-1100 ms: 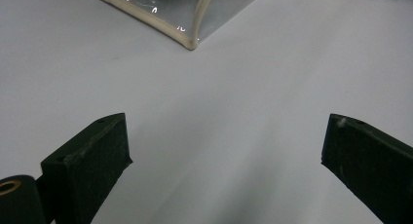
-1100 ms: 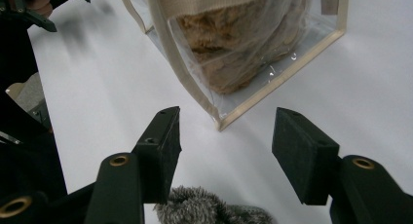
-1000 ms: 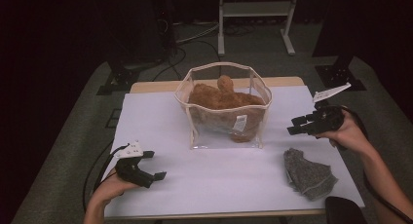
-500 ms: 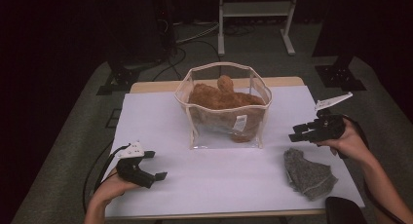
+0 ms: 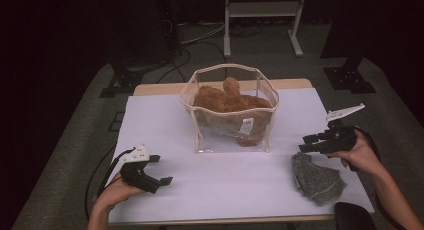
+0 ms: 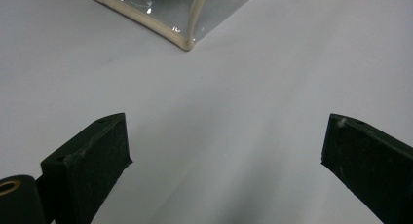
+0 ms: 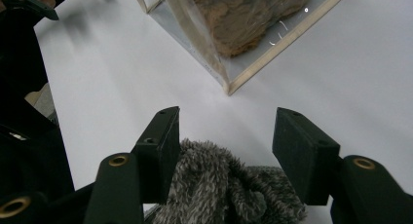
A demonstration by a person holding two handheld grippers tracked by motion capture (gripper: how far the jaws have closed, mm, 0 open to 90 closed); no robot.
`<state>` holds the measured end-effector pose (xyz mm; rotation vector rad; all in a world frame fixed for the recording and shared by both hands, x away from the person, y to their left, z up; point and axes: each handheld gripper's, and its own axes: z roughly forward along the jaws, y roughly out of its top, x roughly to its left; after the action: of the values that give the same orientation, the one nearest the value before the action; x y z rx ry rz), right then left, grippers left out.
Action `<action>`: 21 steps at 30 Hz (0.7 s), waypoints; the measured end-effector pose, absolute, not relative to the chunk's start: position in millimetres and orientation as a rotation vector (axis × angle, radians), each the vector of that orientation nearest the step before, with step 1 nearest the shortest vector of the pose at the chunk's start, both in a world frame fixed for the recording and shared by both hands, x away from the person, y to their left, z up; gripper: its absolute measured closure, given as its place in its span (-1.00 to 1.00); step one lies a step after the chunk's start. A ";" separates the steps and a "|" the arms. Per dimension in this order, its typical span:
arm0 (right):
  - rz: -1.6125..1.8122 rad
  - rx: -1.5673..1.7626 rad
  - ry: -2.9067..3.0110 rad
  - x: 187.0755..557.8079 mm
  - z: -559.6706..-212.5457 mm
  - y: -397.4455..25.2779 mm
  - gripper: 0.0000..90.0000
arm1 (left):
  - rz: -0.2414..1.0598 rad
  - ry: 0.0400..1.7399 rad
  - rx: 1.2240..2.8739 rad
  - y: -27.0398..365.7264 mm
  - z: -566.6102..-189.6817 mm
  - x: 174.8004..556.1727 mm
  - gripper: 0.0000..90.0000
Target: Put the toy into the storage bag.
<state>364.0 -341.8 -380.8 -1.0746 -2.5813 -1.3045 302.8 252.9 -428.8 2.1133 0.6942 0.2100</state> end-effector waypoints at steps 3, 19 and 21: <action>-1.299 -1.073 -2.582 360.4 -383.4 -342.2 -0.08 | 0.216 0.692 2.115 252.9 -428.2 302.6 -0.94; -1.313 -1.086 -2.556 341.1 -396.8 -347.6 -0.12 | 0.215 0.681 2.125 249.4 -427.7 303.4 -0.94; -1.317 -1.080 -2.558 339.7 -397.4 -347.7 -0.12 | 0.222 0.681 2.123 249.5 -427.2 303.6 -0.94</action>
<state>339.7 -347.7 -397.4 -1.0796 -2.5585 -1.3174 303.6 249.5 -427.2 2.1233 0.6810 0.2220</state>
